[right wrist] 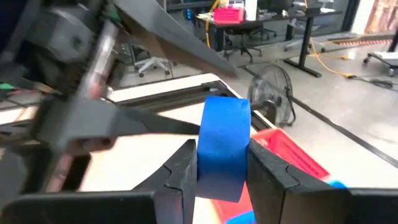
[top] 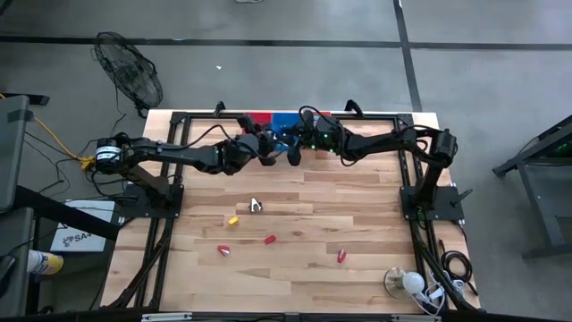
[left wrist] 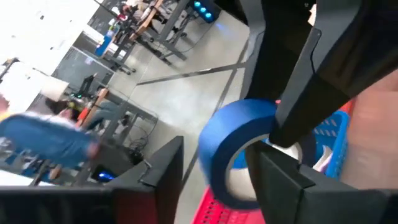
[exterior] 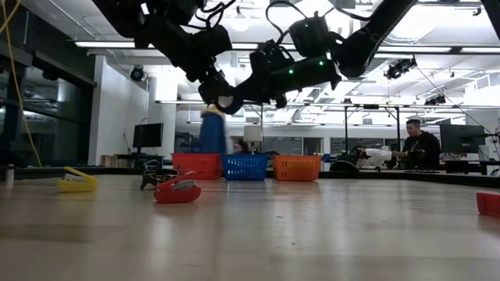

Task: Pick and place Stapler, Stapler remover, tape
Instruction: Put the blue tape into the orange bin

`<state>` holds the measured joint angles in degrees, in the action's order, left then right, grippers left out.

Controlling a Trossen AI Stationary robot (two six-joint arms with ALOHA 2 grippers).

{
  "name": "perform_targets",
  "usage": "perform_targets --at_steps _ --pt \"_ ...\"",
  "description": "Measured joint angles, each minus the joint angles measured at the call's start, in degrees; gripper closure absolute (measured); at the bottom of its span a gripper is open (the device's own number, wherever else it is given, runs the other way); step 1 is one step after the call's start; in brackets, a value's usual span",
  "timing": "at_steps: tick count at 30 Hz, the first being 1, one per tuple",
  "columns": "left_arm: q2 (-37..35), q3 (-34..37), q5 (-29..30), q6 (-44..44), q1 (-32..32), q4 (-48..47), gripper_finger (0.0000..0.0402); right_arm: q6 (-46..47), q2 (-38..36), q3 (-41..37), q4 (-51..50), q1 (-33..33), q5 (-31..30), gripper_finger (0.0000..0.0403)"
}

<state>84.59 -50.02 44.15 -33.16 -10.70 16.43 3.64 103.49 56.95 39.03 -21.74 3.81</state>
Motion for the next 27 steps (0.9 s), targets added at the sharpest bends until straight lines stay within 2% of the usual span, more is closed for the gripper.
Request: perform_targets --at_steps 8,18,27 --pt "-0.2 0.0 7.4 -0.9 0.0 -0.2 0.0203 -0.9 -2.3 -0.1 -7.0 -3.1 -1.8 0.0307" --pt "-0.2 0.0 13.7 -0.9 -0.1 -0.1 0.0202 -2.1 -3.9 0.0 -19.9 -5.2 -20.4 0.0308" --pt "-0.2 0.0 18.1 6.7 -0.1 -4.3 0.0202 4.2 -3.9 -1.1 -26.8 -5.5 -26.1 0.0304"
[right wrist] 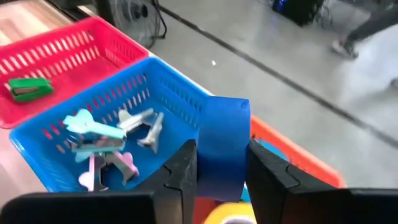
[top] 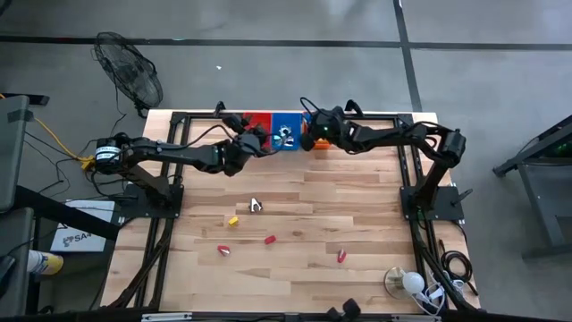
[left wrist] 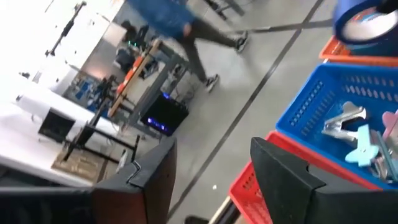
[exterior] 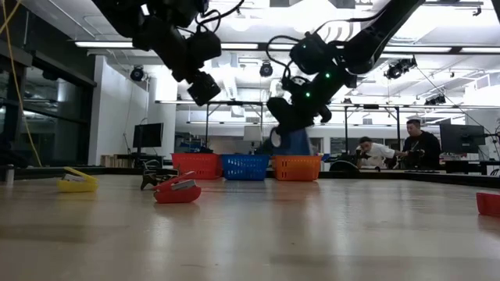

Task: Pick and place Stapler, Stapler remover, tape
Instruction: Put the blue tape into the orange bin

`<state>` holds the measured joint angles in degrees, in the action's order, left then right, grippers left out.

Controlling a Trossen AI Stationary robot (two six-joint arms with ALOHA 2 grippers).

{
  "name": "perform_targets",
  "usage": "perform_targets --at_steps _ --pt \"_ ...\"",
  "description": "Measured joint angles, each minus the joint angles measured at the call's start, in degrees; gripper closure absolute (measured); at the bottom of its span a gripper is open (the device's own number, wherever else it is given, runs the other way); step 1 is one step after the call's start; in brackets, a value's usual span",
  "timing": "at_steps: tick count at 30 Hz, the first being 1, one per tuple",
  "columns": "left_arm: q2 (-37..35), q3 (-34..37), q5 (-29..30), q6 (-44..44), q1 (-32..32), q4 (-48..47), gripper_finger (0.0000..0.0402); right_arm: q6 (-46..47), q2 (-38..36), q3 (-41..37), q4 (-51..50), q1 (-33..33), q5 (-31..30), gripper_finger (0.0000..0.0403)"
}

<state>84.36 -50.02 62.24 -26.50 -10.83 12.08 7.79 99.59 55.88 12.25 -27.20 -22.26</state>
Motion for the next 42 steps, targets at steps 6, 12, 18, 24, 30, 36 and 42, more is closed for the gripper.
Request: perform_targets --at_steps 6,12,18,24,30,36,42 --pt "0.0 0.0 1.9 7.8 0.4 -7.4 0.0202 7.0 0.0 -0.6 -3.6 -1.0 1.2 0.0303" --pt "0.0 0.0 2.1 9.2 0.4 -11.4 0.0202 11.8 0.0 -0.6 -3.9 -0.9 3.6 0.0302" --pt "0.0 0.0 2.4 11.4 0.4 -12.4 0.0202 15.6 0.0 -0.6 -4.8 -0.1 3.2 0.0301" --pt "0.0 0.0 1.7 11.9 0.4 -12.7 0.0202 18.4 0.0 -0.4 -8.3 1.3 0.1 0.0302" --pt "0.0 0.0 1.7 12.1 0.4 -12.9 0.0202 20.5 0.2 -0.6 -10.3 3.2 -1.3 0.03" --pt "0.0 0.0 1.8 13.3 0.4 -14.7 0.0202 22.0 0.2 -0.6 -12.3 3.9 -5.1 0.03" --pt "0.0 0.0 2.0 13.3 0.4 -15.1 0.0202 20.8 0.2 -0.6 -12.0 3.8 -4.4 0.0276"
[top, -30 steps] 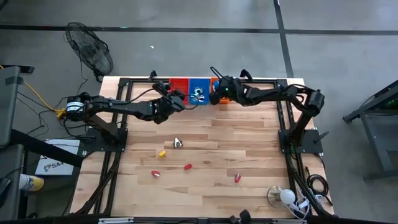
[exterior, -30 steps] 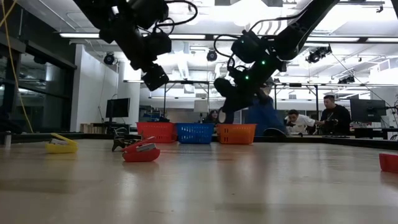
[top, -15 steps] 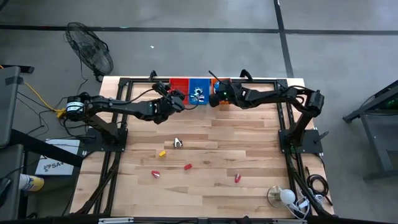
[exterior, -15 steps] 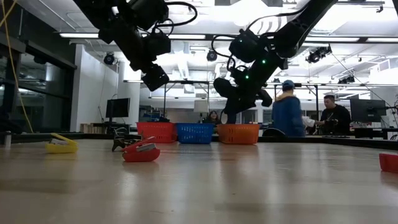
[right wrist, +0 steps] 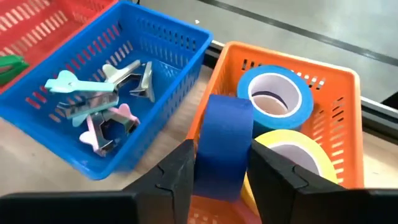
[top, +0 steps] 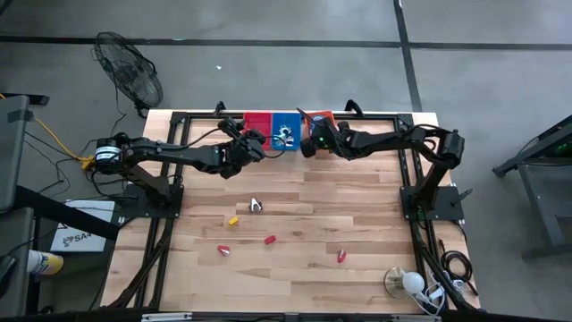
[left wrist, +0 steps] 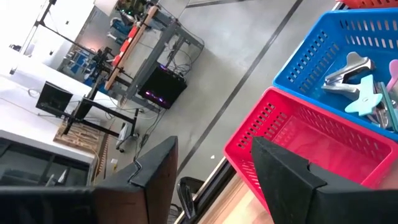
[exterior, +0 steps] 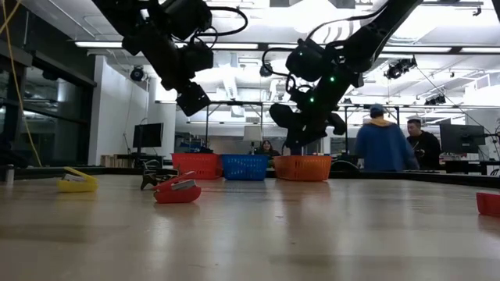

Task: Pick and place Stapler, Stapler remover, tape
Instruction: Put the blue tape into the orange bin, then put the black staple remover into the blue bin

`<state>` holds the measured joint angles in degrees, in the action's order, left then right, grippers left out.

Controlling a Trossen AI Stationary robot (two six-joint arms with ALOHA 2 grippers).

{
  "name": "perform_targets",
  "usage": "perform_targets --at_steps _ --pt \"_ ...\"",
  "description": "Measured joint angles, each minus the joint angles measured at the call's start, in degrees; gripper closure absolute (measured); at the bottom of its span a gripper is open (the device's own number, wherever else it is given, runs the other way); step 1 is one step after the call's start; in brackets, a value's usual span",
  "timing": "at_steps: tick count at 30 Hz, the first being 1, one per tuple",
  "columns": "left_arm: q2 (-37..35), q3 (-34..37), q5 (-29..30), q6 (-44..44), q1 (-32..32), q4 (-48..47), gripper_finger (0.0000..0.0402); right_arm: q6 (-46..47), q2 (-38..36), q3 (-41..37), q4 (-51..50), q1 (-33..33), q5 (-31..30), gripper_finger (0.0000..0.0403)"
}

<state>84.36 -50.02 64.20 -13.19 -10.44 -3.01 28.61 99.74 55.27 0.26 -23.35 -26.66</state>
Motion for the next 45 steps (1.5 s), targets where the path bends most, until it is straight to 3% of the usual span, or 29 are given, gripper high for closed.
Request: perform_targets --at_steps 15,23,30,35,45 --pt "0.0 0.0 -0.1 1.7 0.0 -1.7 0.0202 -7.3 -1.2 0.7 0.3 -1.7 3.3 0.0152" --pt "-0.8 0.0 -1.4 8.3 -2.5 -13.1 0.0202 -17.3 -10.8 0.9 -2.5 -2.9 -0.5 0.0143" --pt "-5.0 0.0 -10.3 18.2 -5.4 -25.5 0.0202 -22.7 -19.5 0.7 -14.5 -3.0 -9.0 0.0148" --pt "-9.0 0.0 -15.1 23.2 -5.3 -31.8 0.0202 -21.6 -26.2 -5.9 -14.7 -2.0 -10.3 0.0148" --pt "-17.0 8.2 -25.7 28.6 -0.4 -33.2 0.0202 -9.8 -39.8 -26.8 1.7 6.8 -4.4 0.0149"
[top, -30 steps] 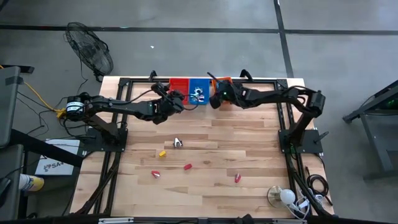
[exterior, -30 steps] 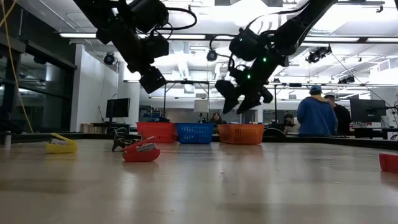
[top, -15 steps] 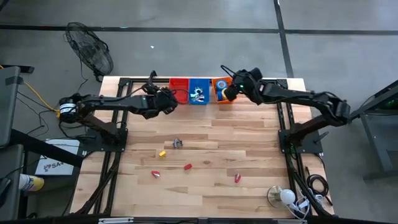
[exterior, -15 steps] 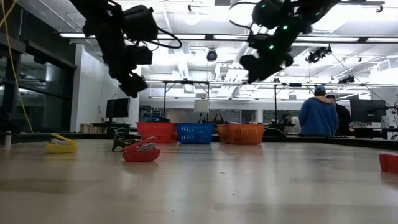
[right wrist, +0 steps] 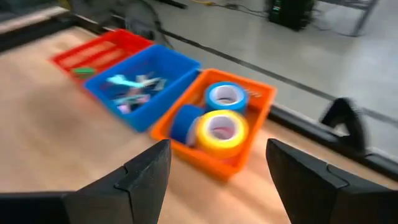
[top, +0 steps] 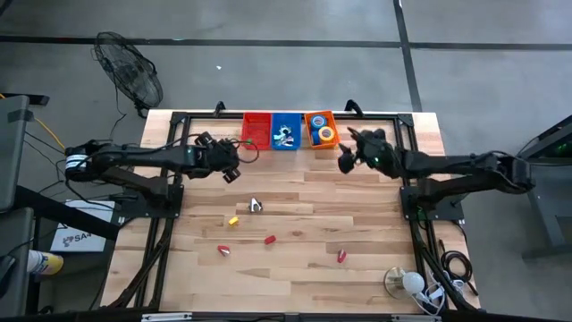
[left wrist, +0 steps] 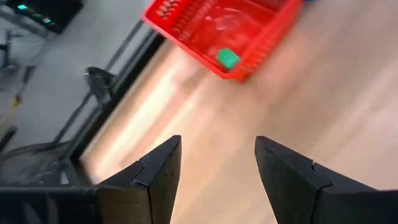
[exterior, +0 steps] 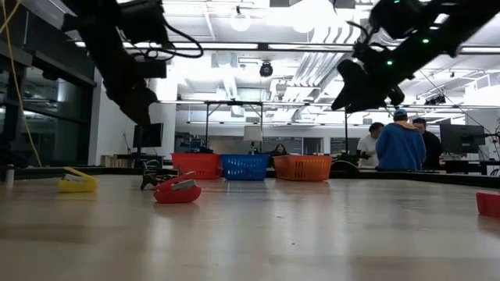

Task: Pick and place Stapler, Stapler remover, tape
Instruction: Put the black staple remover into the blue bin

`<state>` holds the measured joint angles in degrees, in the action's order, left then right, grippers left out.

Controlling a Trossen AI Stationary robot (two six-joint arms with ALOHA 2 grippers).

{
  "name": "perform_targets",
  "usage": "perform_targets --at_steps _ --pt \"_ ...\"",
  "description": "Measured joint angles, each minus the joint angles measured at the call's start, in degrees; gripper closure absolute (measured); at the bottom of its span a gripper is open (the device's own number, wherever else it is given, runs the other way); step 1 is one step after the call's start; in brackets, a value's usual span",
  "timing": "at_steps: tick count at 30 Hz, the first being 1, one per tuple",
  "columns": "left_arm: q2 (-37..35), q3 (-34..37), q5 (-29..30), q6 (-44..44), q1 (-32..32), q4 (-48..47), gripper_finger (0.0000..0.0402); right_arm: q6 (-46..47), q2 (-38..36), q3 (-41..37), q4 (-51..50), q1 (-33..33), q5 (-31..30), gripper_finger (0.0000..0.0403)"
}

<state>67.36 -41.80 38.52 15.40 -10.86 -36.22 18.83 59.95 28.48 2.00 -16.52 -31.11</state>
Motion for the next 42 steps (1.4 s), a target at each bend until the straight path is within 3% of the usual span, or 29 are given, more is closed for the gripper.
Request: perform_targets --at_steps 4,7,11,15,26,30,37,42 --pt "-4.0 3.7 -4.3 -0.9 2.8 4.3 0.0202 3.3 -1.5 -3.8 4.3 5.7 -0.1 0.0149" --pt "-6.4 6.4 -12.5 -6.6 4.4 7.7 0.0202 4.6 -1.0 -4.5 6.0 10.5 -0.1 0.0149" --pt "-7.2 8.0 -27.6 -16.4 4.5 9.8 0.0202 5.4 -0.3 -4.6 6.5 16.2 -0.3 0.0149" --pt "-6.0 8.0 -33.1 -22.3 4.5 11.7 0.0202 5.4 -0.3 -4.6 6.7 20.7 -0.3 0.0149" --pt "-0.6 8.0 -36.2 -42.2 4.5 14.2 0.0202 6.1 -0.3 -4.6 6.4 27.8 6.2 0.0149" --pt "2.4 7.7 -38.3 -44.6 4.5 14.4 0.0202 6.9 -0.3 -4.6 6.4 28.9 6.2 0.0149" --pt "7.8 4.8 -37.3 -48.4 4.5 15.3 0.0202 5.8 -0.3 -4.6 6.4 29.0 6.2 0.0149" --pt "11.0 2.0 -31.8 -50.6 4.5 14.8 0.0202 5.2 -0.3 -4.6 6.4 28.9 6.2 0.0149"
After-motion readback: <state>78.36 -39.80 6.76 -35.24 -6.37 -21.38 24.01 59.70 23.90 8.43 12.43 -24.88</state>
